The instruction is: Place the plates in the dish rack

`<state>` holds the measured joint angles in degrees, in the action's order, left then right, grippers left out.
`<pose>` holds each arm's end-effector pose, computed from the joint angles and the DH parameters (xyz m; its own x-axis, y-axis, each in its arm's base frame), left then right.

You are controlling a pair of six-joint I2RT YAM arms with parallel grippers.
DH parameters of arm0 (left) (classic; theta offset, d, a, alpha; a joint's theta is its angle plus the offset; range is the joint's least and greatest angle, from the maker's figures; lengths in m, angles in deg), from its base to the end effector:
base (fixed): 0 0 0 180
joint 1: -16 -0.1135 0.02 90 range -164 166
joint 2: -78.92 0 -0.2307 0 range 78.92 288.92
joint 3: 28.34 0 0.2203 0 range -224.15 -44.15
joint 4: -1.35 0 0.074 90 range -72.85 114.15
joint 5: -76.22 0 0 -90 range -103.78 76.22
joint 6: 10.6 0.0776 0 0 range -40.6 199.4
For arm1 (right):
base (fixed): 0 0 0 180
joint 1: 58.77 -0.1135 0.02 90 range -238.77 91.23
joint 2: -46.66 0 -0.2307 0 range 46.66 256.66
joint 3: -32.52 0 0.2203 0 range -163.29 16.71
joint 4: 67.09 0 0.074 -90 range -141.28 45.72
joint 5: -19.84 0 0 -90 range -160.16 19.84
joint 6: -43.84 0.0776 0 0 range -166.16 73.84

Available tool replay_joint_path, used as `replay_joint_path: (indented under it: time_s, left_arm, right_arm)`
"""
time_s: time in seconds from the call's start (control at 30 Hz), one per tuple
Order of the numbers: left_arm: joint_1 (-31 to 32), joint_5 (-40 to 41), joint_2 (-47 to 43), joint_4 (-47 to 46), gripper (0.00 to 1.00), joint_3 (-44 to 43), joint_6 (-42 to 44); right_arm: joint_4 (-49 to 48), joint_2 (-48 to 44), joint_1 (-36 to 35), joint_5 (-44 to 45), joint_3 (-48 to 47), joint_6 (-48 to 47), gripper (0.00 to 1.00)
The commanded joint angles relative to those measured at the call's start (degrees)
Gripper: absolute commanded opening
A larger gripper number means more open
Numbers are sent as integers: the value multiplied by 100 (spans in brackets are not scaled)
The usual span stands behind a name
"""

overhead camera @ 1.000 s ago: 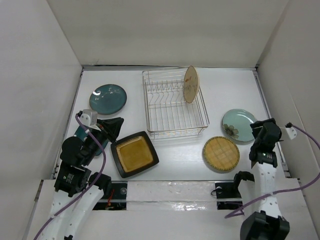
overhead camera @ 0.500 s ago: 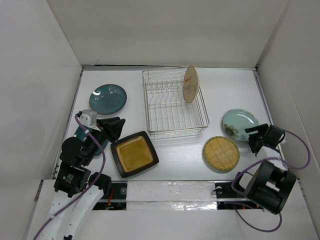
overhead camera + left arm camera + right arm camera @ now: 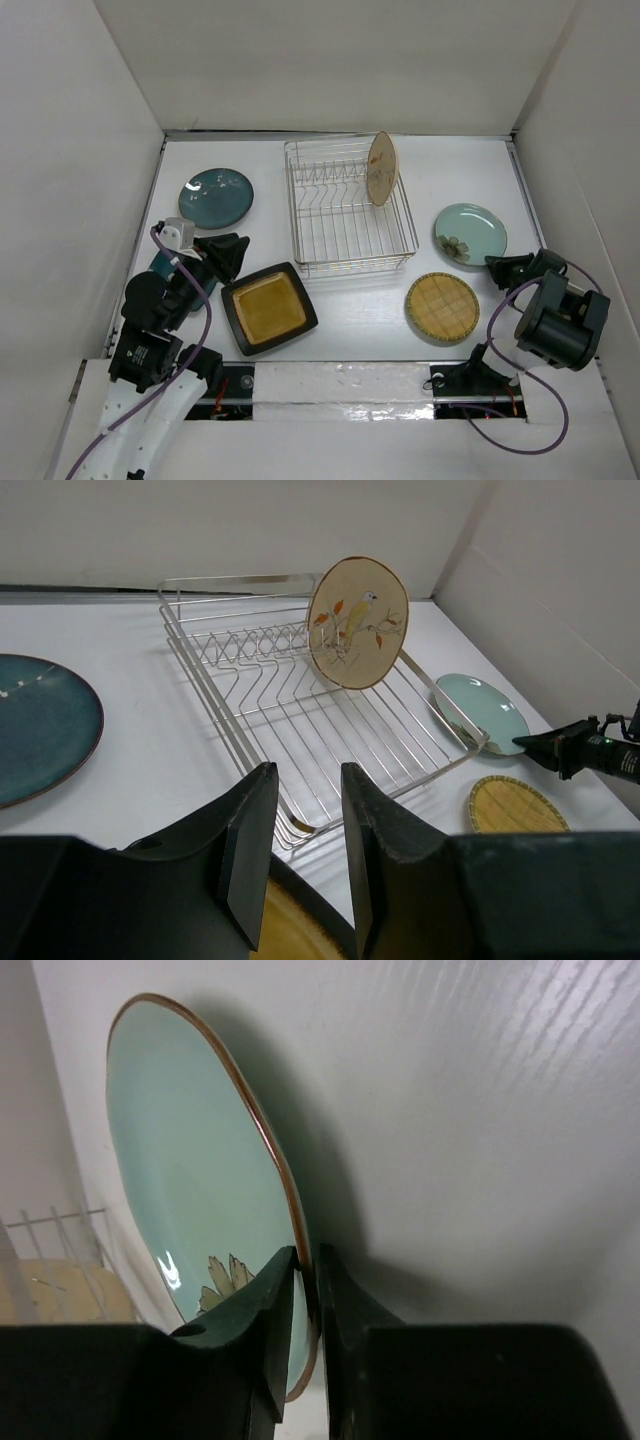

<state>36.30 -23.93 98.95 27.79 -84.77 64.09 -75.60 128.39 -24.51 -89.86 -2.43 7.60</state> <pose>0.1160 -0.0575 0.3493 0.0233 -0.2857 -0.9580 0.5292 0.8165 -0.2307 0.2239 -0.1209 0.0902 -0.0516 0.9539 -0.2957 0.5969 0.2669 0.7566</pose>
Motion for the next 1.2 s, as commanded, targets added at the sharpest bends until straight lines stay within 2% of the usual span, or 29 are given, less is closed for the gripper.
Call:
replay_joint_path:
  time_s: [0.0,0.03,0.1,0.23,0.37,0.4,0.5,0.63,0.8,0.83,0.9,0.93,1.0,1.03,1.13,1.17]
  left_arm:
    - [36,31,89,-149,29,-78,37]
    - [36,40,89,-149,29,-78,54]
    - [36,40,80,-149,29,-69,46]
    - [36,31,132,-158,28,-69,46]
    - [36,5,176,-167,28,-69,55]
    - [36,5,194,-167,28,-69,63]
    - [36,4,212,-158,27,-60,63]
    - [36,5,220,-149,27,-69,63]
    - [36,31,229,-141,27,-60,55]
    - [36,31,238,-140,27,-60,55]
    - [36,40,247,-140,27,-60,55]
    - [36,48,273,-140,27,-69,55]
    - [36,66,273,-132,27,-69,55]
    - [36,75,273,-149,27,-60,63]
    - [36,92,326,-141,27,-86,72]
    - [-16,92,335,-140,27,-86,63]
  right_arm:
    - [-556,185,10,-192,68,223,14]
    - [-591,202,-42,-174,59,249,5]
    - [-627,168,-42,-139,68,319,0]
    - [-751,-367,-42,194,217,355,0]
    - [-567,-1552,-95,458,139,364,0]
    - [-287,-2138,-165,668,51,294,0]
    - [477,-3281,-472,1160,-545,-109,0]
    - [1331,-3858,-1192,2311,-1696,-900,0]
    - [1999,-3446,-2729,3252,-3234,-2076,0]
    - [2097,-3271,-3410,3654,-3820,-2280,0]
    - [2377,-2647,-4143,4148,-4420,-2910,0]
    - [2414,-2419,-4852,4724,-5015,-3141,0]
    - [2772,-1663,-5471,5272,-5642,-3807,0]
    - [2861,-1391,-5952,5719,-6298,-4011,0]
    - [3310,-257,-6466,6423,-7285,-4653,0]
    - [3380,7,-6719,6609,-7889,-4820,0]
